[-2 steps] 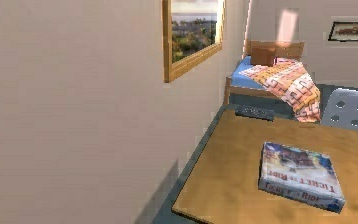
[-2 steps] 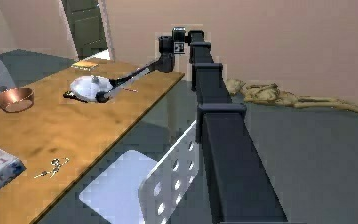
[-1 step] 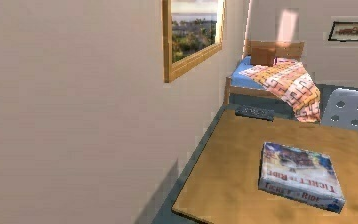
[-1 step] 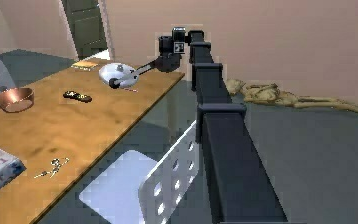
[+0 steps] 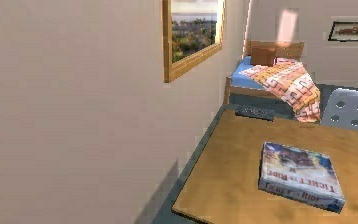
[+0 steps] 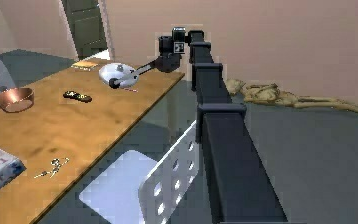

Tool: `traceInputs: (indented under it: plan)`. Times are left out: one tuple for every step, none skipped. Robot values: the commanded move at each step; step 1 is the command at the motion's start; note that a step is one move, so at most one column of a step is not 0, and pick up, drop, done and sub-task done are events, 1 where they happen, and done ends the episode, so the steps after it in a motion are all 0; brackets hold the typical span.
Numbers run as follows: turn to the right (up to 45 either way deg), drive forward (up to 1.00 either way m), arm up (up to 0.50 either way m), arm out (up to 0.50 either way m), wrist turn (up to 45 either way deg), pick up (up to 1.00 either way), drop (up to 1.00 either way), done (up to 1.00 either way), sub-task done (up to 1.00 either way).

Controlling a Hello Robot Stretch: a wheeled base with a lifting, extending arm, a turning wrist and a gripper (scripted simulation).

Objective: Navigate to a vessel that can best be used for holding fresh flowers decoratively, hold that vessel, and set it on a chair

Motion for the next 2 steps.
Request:
traceInputs:
  plan:
    - [0.0, 0.00, -0.50, 0.00, 0.0, 0.00, 0.00, 0.00, 0.00]
    - [0.0, 0.00, 0.00, 0.00, 0.0, 0.00, 1.00, 0.00, 0.00]
